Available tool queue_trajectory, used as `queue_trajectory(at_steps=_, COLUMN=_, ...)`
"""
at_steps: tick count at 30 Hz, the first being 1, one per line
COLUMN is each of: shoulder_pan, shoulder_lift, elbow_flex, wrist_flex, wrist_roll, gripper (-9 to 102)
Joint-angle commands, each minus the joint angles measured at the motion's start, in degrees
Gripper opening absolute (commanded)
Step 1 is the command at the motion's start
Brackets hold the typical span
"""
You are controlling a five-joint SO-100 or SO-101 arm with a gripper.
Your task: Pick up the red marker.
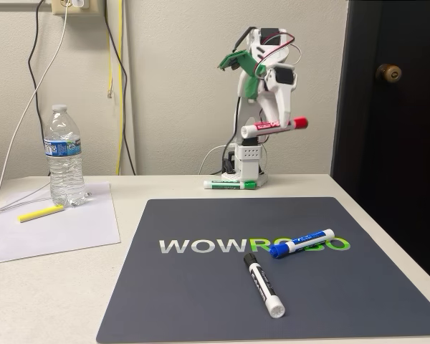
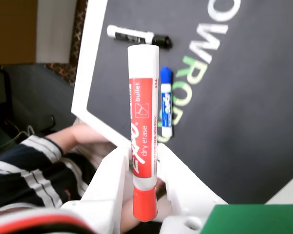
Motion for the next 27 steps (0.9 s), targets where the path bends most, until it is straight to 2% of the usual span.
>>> queue_trajectory(at_steps=1, shoulder_pan=-1.32, shoulder_lift=11.60, elbow_flex=14.85, wrist_flex=-10.55, wrist_roll=5.27, gripper=3)
queue_trajectory(at_steps=3, shoulder_pan=-0.97, shoulder_lift=19.69, elbow_flex=28.30, wrist_flex=-16.52, wrist_roll=5.45, gripper=3)
queue_trajectory(at_steps=7, shoulder_pan=1.23, shoulder_lift=39.73, elbow_flex=58.01, wrist_flex=-34.72, wrist_roll=5.89, gripper=3)
queue_trajectory(at_steps=11, shoulder_pan=6.94, shoulder_lift=51.15, elbow_flex=72.33, wrist_flex=-44.56, wrist_roll=6.50, gripper=3)
queue_trajectory(at_steps=15, shoulder_pan=10.11, shoulder_lift=54.67, elbow_flex=75.15, wrist_flex=-48.08, wrist_roll=7.65, gripper=3)
queue_trajectory(at_steps=27, shoulder_pan=11.25, shoulder_lift=54.76, elbow_flex=75.15, wrist_flex=-49.31, wrist_roll=7.21, gripper=3)
